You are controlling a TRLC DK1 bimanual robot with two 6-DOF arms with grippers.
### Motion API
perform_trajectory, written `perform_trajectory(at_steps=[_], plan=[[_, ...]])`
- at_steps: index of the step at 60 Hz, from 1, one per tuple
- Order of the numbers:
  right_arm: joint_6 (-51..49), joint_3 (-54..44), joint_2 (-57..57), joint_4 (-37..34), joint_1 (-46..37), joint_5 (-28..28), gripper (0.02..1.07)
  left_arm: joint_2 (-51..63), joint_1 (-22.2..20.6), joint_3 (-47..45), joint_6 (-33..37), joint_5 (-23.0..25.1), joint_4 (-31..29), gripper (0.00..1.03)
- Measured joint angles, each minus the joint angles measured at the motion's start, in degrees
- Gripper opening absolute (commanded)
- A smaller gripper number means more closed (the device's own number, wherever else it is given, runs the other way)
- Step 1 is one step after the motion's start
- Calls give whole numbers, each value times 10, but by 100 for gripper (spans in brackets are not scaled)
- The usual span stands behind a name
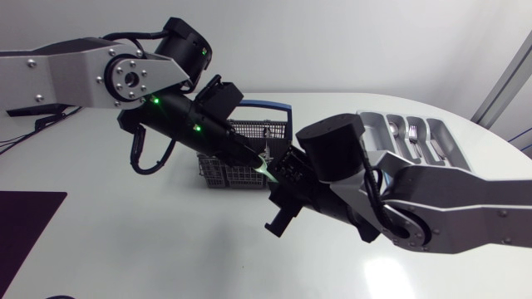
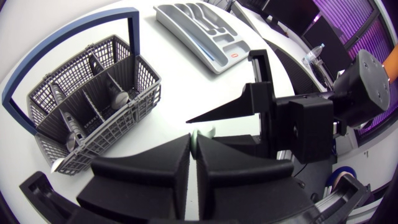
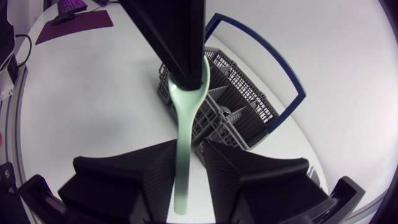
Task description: Unload the cutlery basket into the drawer organizer.
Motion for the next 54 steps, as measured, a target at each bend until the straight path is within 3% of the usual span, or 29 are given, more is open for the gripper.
perform_trajectory(at_steps=[10, 18, 24, 28, 33, 37, 45, 54], plan=[[0, 0, 0, -2, 2, 0, 8, 0, 0, 0, -1, 2, 0, 4], [-2, 0, 0, -5, 2, -7, 8, 0, 0, 1, -5, 3, -4, 20], [-2, 0, 0, -8, 2, -11, 8, 0, 0, 3, -16, 11, -9, 45], [-2, 0, -1, -10, 2, -14, 8, 0, 0, 9, -22, 12, -10, 71], [-2, -3, -3, -15, 2, -25, 8, -3, 0, 19, -30, 14, -8, 88], [-4, -12, -12, -22, 2, -35, 8, -8, 0, 25, -34, 14, 7, 93], [-16, -35, -40, -43, -15, -71, 8, -30, 1, 27, -41, 8, 50, 94], [-39, -57, -95, -96, -96, -148, 8, -35, 6, 28, -31, -42, 78, 94]])
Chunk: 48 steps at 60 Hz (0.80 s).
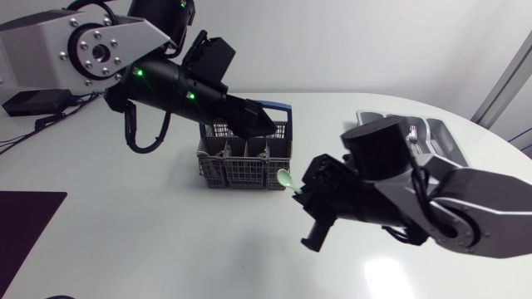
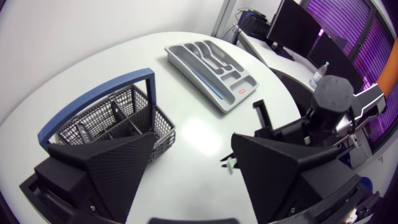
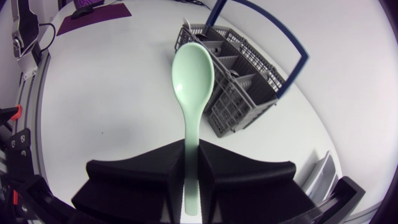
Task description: Unload the cutlery basket into the drawer organizer.
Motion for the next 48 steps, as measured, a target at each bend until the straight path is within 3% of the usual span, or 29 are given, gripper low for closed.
perform_trajectory(at_steps=[12, 21, 28, 48], plan=[[-97, -6, -60, -81, -190, -143, 8, 0, 0, -30, 34, -85, 66, 94], [-209, -7, -60, -128, -321, -210, 8, 1, -11, -56, 56, -130, 99, 94], [-306, -7, -38, -146, -413, -241, 8, 7, -26, -59, 75, -163, 114, 94], [-589, 41, 157, -154, -611, -252, 8, 24, -71, -98, 126, -268, 175, 94]])
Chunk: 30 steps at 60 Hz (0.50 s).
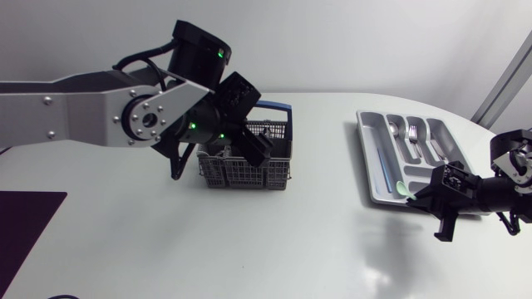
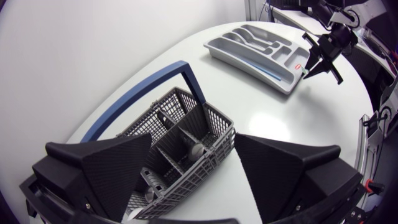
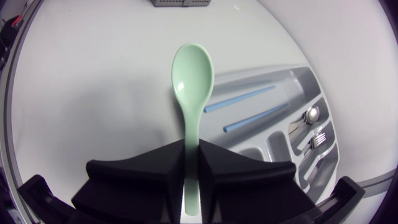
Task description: Unload the cutlery basket into the drawer organizer.
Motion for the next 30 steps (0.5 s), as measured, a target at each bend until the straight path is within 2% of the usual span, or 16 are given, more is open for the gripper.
perform_trajectory(at_steps=[12, 30], plan=[[-106, 48, 45, 0, -50, 20, 8, 6, -3, -9, 14, -23, 14, 93], [-196, 117, 101, 3, -60, 85, 8, 23, -3, -9, 27, -51, 26, 93]])
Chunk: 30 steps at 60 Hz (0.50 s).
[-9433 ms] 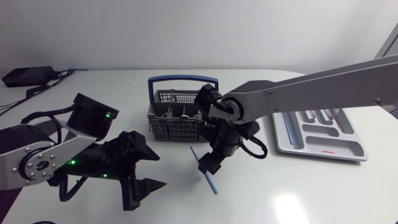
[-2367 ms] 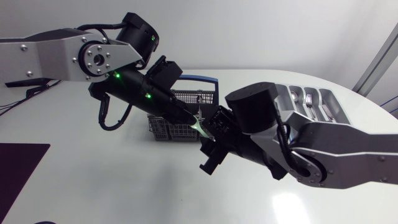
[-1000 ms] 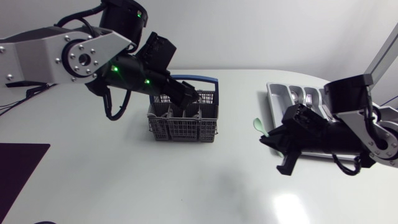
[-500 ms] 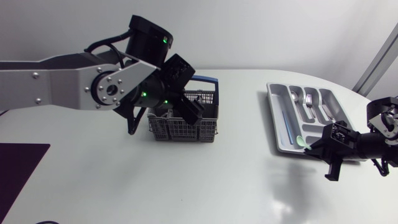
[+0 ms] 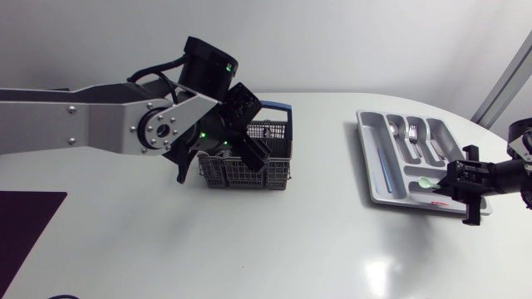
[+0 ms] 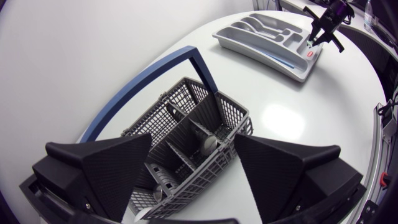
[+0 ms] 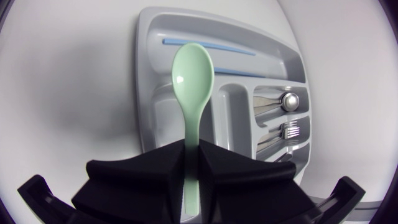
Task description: Unload the cutlery basket into the drawer organizer.
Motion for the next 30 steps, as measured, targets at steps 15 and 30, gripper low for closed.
perform_trajectory(at_steps=[15, 30], plan=[[-28, 2, 63, 72, -4, 49, 10, 5, 0, 0, 15, -17, 6, 93], [-37, -6, 78, 127, -7, 82, 54, 19, 0, 0, 31, -39, 21, 93]])
